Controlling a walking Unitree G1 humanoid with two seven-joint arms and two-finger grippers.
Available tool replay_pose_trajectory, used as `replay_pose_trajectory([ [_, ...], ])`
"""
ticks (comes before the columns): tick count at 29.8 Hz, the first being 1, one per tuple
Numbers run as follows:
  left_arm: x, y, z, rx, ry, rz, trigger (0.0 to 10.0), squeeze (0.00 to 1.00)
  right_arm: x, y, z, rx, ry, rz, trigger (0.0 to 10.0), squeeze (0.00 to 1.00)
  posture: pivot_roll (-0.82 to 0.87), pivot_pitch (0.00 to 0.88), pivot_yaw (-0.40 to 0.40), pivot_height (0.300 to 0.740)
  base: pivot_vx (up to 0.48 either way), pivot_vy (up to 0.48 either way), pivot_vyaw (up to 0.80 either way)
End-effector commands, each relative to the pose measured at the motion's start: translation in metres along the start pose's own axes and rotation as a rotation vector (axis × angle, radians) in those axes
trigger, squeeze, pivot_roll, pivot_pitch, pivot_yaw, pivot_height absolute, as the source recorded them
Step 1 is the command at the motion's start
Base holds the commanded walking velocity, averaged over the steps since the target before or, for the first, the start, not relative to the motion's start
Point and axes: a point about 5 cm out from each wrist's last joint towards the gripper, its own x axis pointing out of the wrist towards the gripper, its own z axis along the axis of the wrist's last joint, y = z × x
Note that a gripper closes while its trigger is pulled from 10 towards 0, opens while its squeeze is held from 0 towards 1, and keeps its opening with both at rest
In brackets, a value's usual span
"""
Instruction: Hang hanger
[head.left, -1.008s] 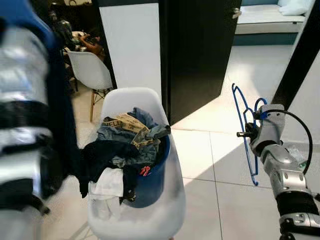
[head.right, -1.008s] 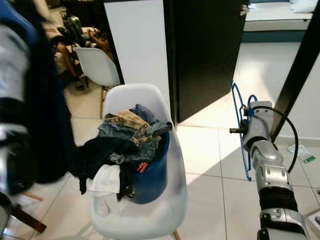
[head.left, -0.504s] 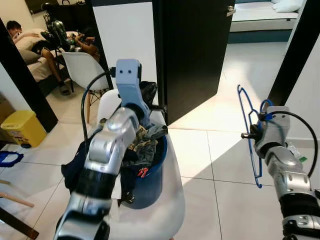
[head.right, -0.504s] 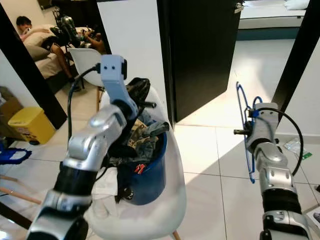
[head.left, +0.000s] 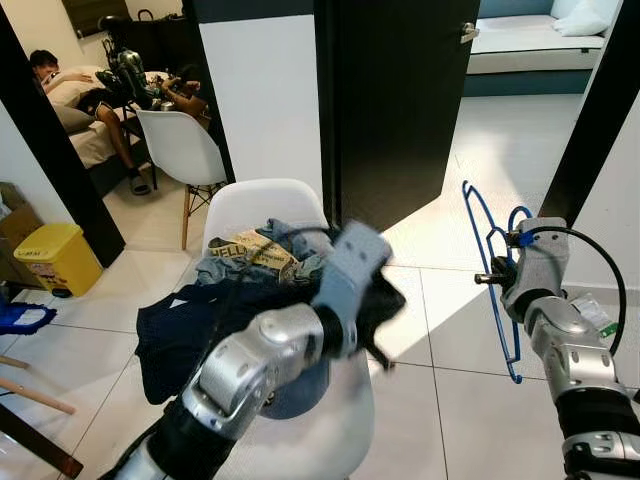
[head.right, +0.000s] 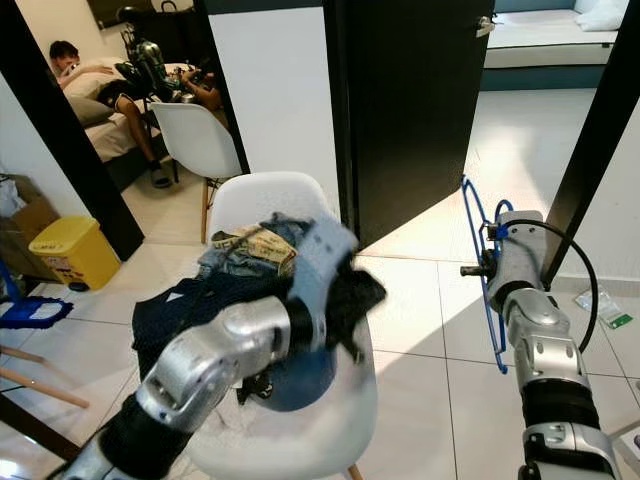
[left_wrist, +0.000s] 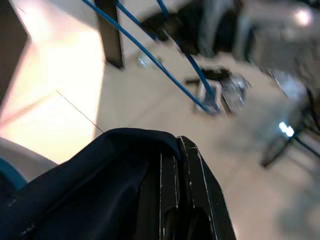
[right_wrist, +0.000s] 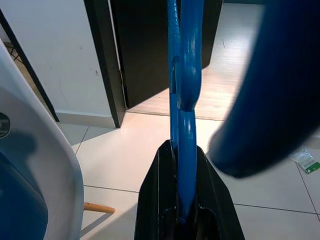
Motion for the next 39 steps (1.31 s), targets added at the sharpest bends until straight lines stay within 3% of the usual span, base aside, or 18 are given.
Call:
replay_pose_trajectory([
  [1, -0.002, -0.008, -0.003, 0.01, 0.029, -0.041, 0.0, 0.0, -0.001, 0.003, -0.006, -0.004, 0.034, 0.013, 10.0, 0.0, -0.03, 0.0, 0.069, 0.74, 0.0, 0.0, 0.0],
  [4, -0.004, -0.008, -0.015, 0.025, 0.098, -0.028, 0.0, 0.0, -0.001, 0.004, -0.009, -0.007, 0.049, 0.02, 10.0, 0.0, -0.03, 0.0, 0.067, 0.74, 0.0, 0.0, 0.0],
  [6, -0.006, -0.006, -0.016, 0.032, 0.11, -0.011, 0.9, 0.0, -0.001, 0.004, -0.009, -0.008, 0.052, 0.022, 10.0, 0.0, -0.03, 0.0, 0.067, 0.74, 0.0, 0.0, 0.0],
  [7, -0.007, -0.002, -0.018, 0.027, 0.12, 0.014, 9.2, 1.0, -0.001, 0.005, -0.009, -0.008, 0.054, 0.024, 10.0, 0.0, -0.03, 0.0, 0.064, 0.74, 0.0, 0.0, 0.0],
  [15, -0.017, 0.022, -0.011, 0.011, 0.119, 0.147, 10.0, 1.0, -0.001, 0.007, -0.01, -0.013, 0.062, 0.036, 10.0, 0.0, -0.03, 0.0, 0.061, 0.74, 0.0, 0.0, 0.0],
  [18, -0.033, 0.048, 0.019, -0.043, 0.001, 0.274, 10.0, 1.0, -0.001, 0.007, -0.009, -0.019, 0.066, 0.038, 10.0, 0.0, -0.03, 0.0, 0.06, 0.74, 0.0, 0.0, 0.0],
  [22, -0.04, 0.061, 0.03, -0.051, -0.048, 0.358, 10.0, 1.0, -0.001, 0.008, -0.01, -0.019, 0.067, 0.039, 10.0, 0.0, -0.03, 0.0, 0.06, 0.74, 0.0, 0.0, 0.0],
  [23, -0.047, 0.074, 0.036, -0.059, -0.08, 0.455, 10.0, 1.0, -0.001, 0.008, -0.01, -0.017, 0.065, 0.041, 10.0, 0.0, -0.03, 0.0, 0.055, 0.74, 0.0, 0.0, 0.0],
  [24, -0.047, 0.074, 0.036, -0.059, -0.08, 0.455, 10.0, 1.0, -0.001, 0.008, -0.01, -0.017, 0.065, 0.041, 10.0, 0.0, -0.03, 0.0, 0.055, 0.74, 0.0, 0.0, 0.0],
  [25, -0.064, 0.102, 0.035, -0.102, -0.095, 0.684, 10.0, 1.0, -0.001, 0.01, -0.009, -0.017, 0.061, 0.048, 10.0, 0.0, -0.02, 0.0, 0.054, 0.74, 0.0, 0.0, 0.0],
  [26, -0.07, 0.11, 0.032, -0.118, -0.092, 0.752, 10.0, 1.0, -0.001, 0.011, -0.009, -0.017, 0.059, 0.051, 10.0, 0.0, -0.02, 0.0, 0.054, 0.74, 0.0, 0.0, 0.0],
  [30, -0.077, 0.119, 0.02, -0.165, -0.07, 0.844, 10.0, 1.0, 0.0, 0.012, -0.008, -0.017, 0.056, 0.055, 10.0, 0.0, -0.03, 0.0, 0.055, 0.74, 0.0, 0.0, 0.0],
  [32, -0.087, 0.128, -0.001, -0.237, -0.031, 0.98, 10.0, 0.22, 0.001, 0.014, -0.007, -0.015, 0.049, 0.063, 10.0, 0.0, -0.03, 0.0, 0.055, 0.74, 0.0, 0.0, 0.0],
  [33, -0.089, 0.13, -0.007, -0.254, -0.02, 1.015, 10.0, 0.22, 0.001, 0.014, -0.007, -0.015, 0.047, 0.065, 10.0, 0.0, -0.03, 0.0, 0.055, 0.74, 0.0, 0.0, 0.0],
  [34, -0.092, 0.132, -0.012, -0.309, -0.029, 1.058, 10.0, 0.0, 0.001, 0.014, -0.006, -0.015, 0.047, 0.066, 10.0, 0.0, -0.03, 0.0, 0.052, 0.74, 0.0, 0.0, 0.0],
  [35, -0.093, 0.133, -0.015, -0.347, -0.037, 1.082, 10.0, 0.0, 0.001, 0.013, -0.006, -0.015, 0.047, 0.066, 10.0, 0.0, -0.03, 0.0, 0.052, 0.74, 0.0, 0.0, 0.0],
  [37, -0.088, 0.132, -0.025, -0.555, -0.072, 1.099, 10.0, 0.0, 0.001, 0.013, -0.006, -0.017, 0.047, 0.066, 10.0, 0.0, -0.03, 0.0, 0.051, 0.74, 0.0, 0.0, 0.0],
  [39, -0.086, 0.131, -0.028, -0.622, -0.083, 1.112, 10.0, 0.0, 0.001, 0.012, -0.006, -0.018, 0.046, 0.067, 10.0, 0.0, -0.03, 0.0, 0.052, 0.74, 0.0, 0.0, 0.0],
])
